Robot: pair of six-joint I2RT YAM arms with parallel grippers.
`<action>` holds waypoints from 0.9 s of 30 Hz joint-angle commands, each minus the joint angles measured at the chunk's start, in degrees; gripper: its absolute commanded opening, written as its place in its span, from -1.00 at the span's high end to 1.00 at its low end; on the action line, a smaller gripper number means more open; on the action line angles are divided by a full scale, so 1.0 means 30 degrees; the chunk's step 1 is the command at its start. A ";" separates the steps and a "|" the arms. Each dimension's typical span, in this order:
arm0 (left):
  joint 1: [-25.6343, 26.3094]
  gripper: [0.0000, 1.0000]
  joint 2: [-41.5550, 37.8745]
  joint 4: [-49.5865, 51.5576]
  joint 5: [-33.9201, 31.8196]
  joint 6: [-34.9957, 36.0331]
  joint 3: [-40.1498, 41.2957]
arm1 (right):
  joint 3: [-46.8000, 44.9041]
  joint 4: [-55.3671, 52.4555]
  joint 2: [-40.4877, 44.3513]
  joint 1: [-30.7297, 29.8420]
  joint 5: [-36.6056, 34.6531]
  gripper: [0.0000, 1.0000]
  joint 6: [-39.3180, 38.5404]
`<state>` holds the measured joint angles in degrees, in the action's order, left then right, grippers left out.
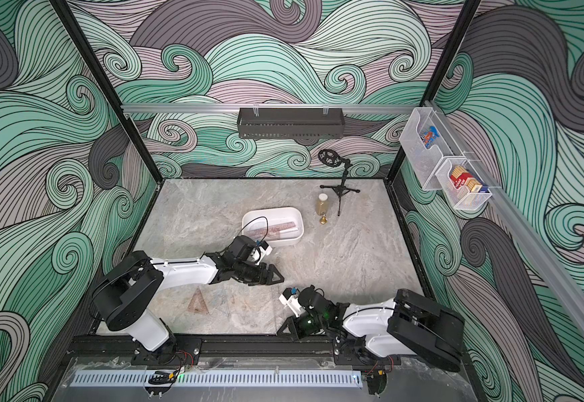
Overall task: Put the scattered rulers into the storage box
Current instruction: Pick up the ruler from the center of the board.
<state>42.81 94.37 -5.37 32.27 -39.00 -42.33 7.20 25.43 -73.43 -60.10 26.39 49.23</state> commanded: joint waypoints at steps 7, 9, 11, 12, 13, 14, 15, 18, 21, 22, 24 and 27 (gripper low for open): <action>0.0112 -0.63 -0.0201 -0.3816 0.1943 -0.0768 0.2147 | -0.0614 -0.1327 -0.0649 -0.0089 -0.0676 0.86 -0.0298; 0.0225 -0.61 -0.0067 -0.4281 0.1932 -0.0845 0.2272 | -0.0566 -0.1256 -0.0718 -0.0073 -0.0608 0.86 -0.0323; 0.0290 -0.56 0.0201 -0.4656 0.1908 -0.0969 0.2302 | -0.0556 -0.1191 -0.0805 -0.0093 -0.0583 0.86 -0.0327; 0.0321 -0.52 0.0389 -0.4783 0.1892 -0.1001 0.2307 | -0.0555 -0.1184 -0.0836 -0.0071 -0.0583 0.86 -0.0327; 0.0336 -0.45 0.0534 -0.4907 0.1950 -0.1057 0.2311 | -0.0553 -0.1164 -0.0865 -0.0091 -0.0580 0.86 -0.0329; 0.0372 -0.38 0.0647 -0.5030 0.1984 -0.1108 0.2343 | -0.0555 -0.1160 -0.0866 -0.0070 -0.0594 0.86 -0.0320; 0.0389 -0.32 0.0738 -0.5187 0.2016 -0.1174 0.2356 | -0.0555 -0.1176 -0.0866 -0.0071 -0.0587 0.86 -0.0301; 0.0496 -0.16 0.0698 -0.5648 0.1996 -0.1236 0.2485 | -0.0584 -0.1138 -0.0873 -0.0075 -0.0571 0.86 -0.0247; 0.0584 0.08 0.0657 -0.5879 0.1926 -0.1266 0.2510 | -0.0643 -0.1086 -0.0869 -0.0081 -0.0572 0.86 -0.0210; 0.0585 0.18 0.0693 -0.5935 0.1924 -0.1266 0.2545 | -0.0657 -0.1081 -0.0895 -0.0092 -0.0572 0.86 -0.0210; 0.0614 0.33 0.0718 -0.6031 0.1957 -0.1296 0.2536 | -0.0643 -0.1082 -0.0895 -0.0089 -0.0557 0.86 -0.0211; 0.0643 0.53 0.0595 -0.6101 0.2102 -0.1296 0.2630 | -0.0643 -0.1097 -0.0811 -0.0068 -0.0541 0.86 -0.0188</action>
<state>44.42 95.83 -22.06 37.58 -43.18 -34.68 6.98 27.66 -74.74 -60.10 26.72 48.93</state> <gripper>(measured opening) 0.248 0.071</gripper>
